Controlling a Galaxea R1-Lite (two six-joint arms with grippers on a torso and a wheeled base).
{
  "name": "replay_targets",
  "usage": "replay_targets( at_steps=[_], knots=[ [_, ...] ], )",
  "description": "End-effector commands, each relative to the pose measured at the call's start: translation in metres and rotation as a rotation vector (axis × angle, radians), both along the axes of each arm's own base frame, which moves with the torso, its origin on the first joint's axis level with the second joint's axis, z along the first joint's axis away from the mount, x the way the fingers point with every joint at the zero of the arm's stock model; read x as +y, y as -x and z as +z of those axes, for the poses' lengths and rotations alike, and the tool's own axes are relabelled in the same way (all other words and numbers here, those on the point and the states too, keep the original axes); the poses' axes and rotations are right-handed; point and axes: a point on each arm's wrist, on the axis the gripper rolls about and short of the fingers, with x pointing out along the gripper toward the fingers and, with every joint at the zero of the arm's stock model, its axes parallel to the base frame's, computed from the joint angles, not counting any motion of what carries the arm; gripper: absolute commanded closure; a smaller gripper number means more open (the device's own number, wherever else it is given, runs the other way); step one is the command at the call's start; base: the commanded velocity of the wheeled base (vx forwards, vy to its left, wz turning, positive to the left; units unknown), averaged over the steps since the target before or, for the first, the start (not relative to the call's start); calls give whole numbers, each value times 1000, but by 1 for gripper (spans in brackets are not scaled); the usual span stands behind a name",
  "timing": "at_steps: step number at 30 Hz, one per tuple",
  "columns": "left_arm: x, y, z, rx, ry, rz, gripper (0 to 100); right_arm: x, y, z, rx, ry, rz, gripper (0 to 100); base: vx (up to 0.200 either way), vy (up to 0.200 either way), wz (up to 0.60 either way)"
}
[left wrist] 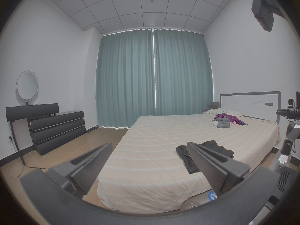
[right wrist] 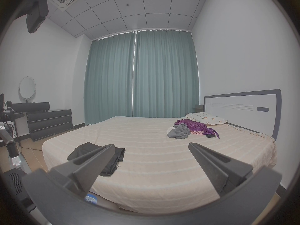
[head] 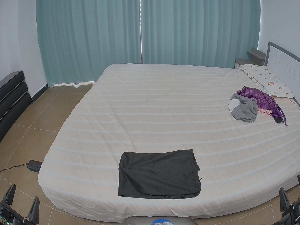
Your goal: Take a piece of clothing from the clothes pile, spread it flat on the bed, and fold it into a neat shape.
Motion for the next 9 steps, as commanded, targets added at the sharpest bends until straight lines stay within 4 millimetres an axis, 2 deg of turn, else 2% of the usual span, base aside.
replay_targets(
  at_steps=[1, 9],
  knots=[
    [0, 0, -5, 4, -2, 10, 0, 0, 0, -5, 3, -1, 2, 0, 0, 0, 0],
    [0, 0, -5, 4, 1, 9, 0, 0, 0, -5, 5, -13, 4, 0, 0, 0, 0]
  ],
)
